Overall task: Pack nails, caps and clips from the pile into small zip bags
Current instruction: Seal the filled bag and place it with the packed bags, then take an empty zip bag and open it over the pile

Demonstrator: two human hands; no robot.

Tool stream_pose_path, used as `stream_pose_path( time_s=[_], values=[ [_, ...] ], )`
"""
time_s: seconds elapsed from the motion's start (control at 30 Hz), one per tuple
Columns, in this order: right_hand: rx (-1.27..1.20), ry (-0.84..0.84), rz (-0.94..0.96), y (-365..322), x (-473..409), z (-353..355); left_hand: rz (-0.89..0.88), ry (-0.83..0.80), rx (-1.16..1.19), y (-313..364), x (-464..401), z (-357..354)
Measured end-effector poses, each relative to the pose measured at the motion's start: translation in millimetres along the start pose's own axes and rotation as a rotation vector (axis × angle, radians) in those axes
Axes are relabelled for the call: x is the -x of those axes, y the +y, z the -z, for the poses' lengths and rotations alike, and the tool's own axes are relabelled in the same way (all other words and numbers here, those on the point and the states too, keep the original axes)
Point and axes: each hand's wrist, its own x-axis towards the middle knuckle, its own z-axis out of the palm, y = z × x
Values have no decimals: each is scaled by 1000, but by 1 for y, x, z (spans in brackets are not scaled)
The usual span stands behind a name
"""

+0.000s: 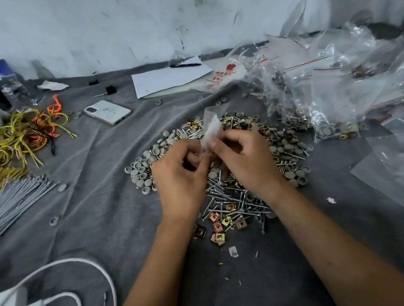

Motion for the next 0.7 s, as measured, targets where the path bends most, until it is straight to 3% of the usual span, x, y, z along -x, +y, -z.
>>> stream_pose_path(
  time_s=[0.3, 0.53, 0.7],
  values=[
    [106, 59, 62, 2, -1, 4, -71, -164, -74, 10, 3, -4],
    [226, -97, 182, 5, 1, 8, 59, -48, -57, 11, 6, -3],
    [291, -18, 175, 10, -1, 8, 2, -45, -126, 12, 3, 0]
  ],
)
